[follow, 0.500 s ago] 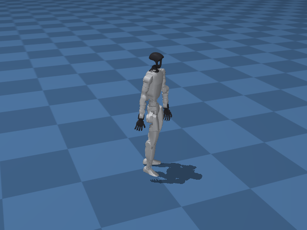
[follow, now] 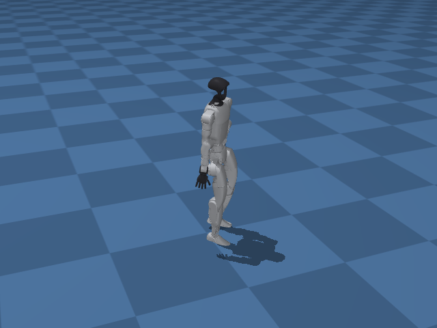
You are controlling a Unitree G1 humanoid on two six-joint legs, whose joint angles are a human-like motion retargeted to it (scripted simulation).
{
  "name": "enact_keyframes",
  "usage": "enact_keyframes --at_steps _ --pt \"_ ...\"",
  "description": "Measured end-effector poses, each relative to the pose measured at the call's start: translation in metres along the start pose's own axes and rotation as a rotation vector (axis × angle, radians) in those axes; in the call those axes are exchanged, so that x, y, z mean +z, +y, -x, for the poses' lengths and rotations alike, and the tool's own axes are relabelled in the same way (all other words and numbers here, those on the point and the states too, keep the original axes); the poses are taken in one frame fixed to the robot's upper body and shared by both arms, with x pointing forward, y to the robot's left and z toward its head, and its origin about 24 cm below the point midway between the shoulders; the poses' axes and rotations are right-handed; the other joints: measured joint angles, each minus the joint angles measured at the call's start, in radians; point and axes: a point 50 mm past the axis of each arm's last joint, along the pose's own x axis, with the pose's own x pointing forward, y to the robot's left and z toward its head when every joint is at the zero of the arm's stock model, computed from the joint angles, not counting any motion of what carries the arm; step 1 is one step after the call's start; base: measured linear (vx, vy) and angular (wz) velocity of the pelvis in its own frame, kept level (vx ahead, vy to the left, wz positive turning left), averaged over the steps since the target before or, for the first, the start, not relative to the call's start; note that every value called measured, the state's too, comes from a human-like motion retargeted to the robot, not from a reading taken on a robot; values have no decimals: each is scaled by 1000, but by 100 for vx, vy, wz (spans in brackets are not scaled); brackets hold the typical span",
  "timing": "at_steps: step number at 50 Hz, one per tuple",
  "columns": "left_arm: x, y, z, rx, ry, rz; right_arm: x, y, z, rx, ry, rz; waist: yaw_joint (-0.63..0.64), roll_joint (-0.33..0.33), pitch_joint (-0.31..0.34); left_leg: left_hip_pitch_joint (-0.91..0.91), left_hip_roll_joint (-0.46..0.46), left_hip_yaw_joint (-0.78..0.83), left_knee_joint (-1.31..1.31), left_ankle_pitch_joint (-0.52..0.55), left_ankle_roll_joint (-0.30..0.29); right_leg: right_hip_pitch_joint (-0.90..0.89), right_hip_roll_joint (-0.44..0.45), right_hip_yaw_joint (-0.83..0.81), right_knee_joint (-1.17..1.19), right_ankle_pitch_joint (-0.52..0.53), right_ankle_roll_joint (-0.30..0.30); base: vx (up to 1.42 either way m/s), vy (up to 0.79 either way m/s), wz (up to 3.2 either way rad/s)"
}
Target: Upper body actions
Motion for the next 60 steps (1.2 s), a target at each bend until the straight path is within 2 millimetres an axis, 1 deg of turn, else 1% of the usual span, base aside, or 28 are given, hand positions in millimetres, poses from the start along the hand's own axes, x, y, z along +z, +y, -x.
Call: enact_keyframes --at_steps 2,3,5,7,8,10,12,14,16,18,21,25,27,30,33,35,37,38,40,42,46,48,53,58,60 --pt "-29 21 -3 7 108 20 33 1 3 27 -82 23 19 -35 20 -108 19 -19 204 123 2 8 -33 16 8 -5 -5 1 -22 -6" --pt "-42 31 -3 4 157 9 52 1 6 40 -135 18 17 -42 30 -172 29 -43 308 175 27 12 -41 0 10 -8 -8 0 -18 27" --pt "-71 50 -1 -2 266 -44 85 -1 13 74 -238 1 47 -64 51 -288 4 -91 485 226 70 25 -63 1 11 -6 -15 3 -20 7" --pt "-90 64 2 -10 352 -123 119 -5 23 102 -344 -23 78 -61 66 -403 65 -76 671 156 85 30 -58 -6 8 -5 -28 -2 -14 2" --pt "-97 69 3 -10 382 -158 136 -8 30 105 -396 -32 94 -54 73 -460 103 -65 755 126 103 30 -51 -10 5 -4 -34 -7 -8 7" --pt "-109 76 6 -5 421 -205 165 -14 44 102 -494 -38 124 -43 82 -565 147 -59 896 80 130 28 -42 -12 1 -2 -47 -4 -3 2" --pt "-119 79 7 -1 440 -208 187 -20 56 96 -574 -25 151 -40 75 -655 144 -71 989 56 125 19 -40 -7 0 -1 -58 3 -2 -5" --pt "-126 78 8 -4 453 -173 203 -27 66 81 -634 5 172 -40 66 -717 123 -80 1039 44 103 11 -42 -3 -1 -1 -65 8 -1 -8" --pt "-130 73 9 -22 455 -115 214 -32 74 66 -675 46 185 -40 62 -747 114 -82 1062 38 82 9 -43 -2 0 -3 -70 8 -2 -2" --pt "-128 69 8 -41 445 -60 220 -32 79 58 -699 92 189 -42 55 -757 117 -78 1062 36 71 8 -42 -6 1 -7 -72 7 -4 13" --pt "-120 67 6 -43 418 -44 219 -30 78 53 -702 125 181 -42 27 -742 119 -75 1015 32 73 3 -41 -24 -2 -14 -69 10 -4 35" --pt "-102 68 3 -26 355 -88 201 -23 65 47 -656 141 155 -39 -23 -658 107 -60 880 48 71 0 -42 -56 -9 -25 -62 13 0 45" --pt "-91 65 1 -20 319 -84 187 -18 56 43 -606 142 141 -39 -44 -591 79 -63 784 61 58 1 -45 -69 -12 -29 -57 12 5 37" --pt "-75 56 -2 -38 260 -33 164 -11 43 60 -516 153 116 -39 -65 -461 20 -81 597 91 22 5 -46 -86 -11 -38 -52 9 6 28" --pt "-60 49 -4 -46 207 15 140 -3 32 92 -429 163 95 -32 -82 -295 -22 -86 346 131 -9 5 -34 -89 -6 -47 -48 9 9 7" --pt "-55 48 -4 -38 179 28 124 5 25 110 -377 162 80 -15 -107 -185 -33 -78 149 170 -34 -4 -10 -88 -5 -51 -46 10 10 -2" --pt "-46 46 -5 -29 153 27 110 9 21 115 -332 160 57 20 -115 -64 -41 -91 -51 62 -51 -1 31 -93 -1 -60 -45 9 14 0" --pt "-44 46 -5 -29 143 23 104 11 18 117 -312 159 47 37 -120 -18 -41 -84 -128 5 -46 1 50 -92 -1 -63 -43 9 16 8" --pt "-40 43 -5 -35 129 8 92 14 15 124 -273 151 5 66 -133 36 -50 -85 -240 -66 -8 5 74 -113 -5 -70 -36 7 21 42" --pt "-32 38 -5 -45 106 -9 85 13 13 130 -256 130 -32 79 -144 46 -65 -91 -298 -86 29 0 73 -137 -8 -74 -23 -9 27 64" --pt "-6 29 -4 -58 17 -41 84 7 13 135 -285 85 -59 75 -140 23 -86 -130 -325 -87 40 -11 50 -178 -12 -75 3 -21 23 57" --pt "2 27 -3 -61 -10 -54 80 2 12 122 -292 70 -51 64 -138 17 -98 -138 -319 -95 54 -9 37 -187 -13 -73 12 -14 21 25" --pt "7 27 -2 -79 -21 -24 68 -8 9 89 -272 38 -5 34 -123 40 -125 -121 -324 -118 87 -9 14 -159 13 -80 25 -17 19 -27" --pt "-3 31 -2 -86 15 24 56 -8 7 79 -283 36 -18 25 -117 70 -136 -125 -346 -130 121 -35 -6 -140 117 -107 45 -14 18 -17" --pt "-5 31 -1 -83 42 16 47 -6 6 74 -291 49 -33 21 -104 80 -133 -130 -345 -134 130 -49 -14 -140 184 -81 51 -13 16 4"
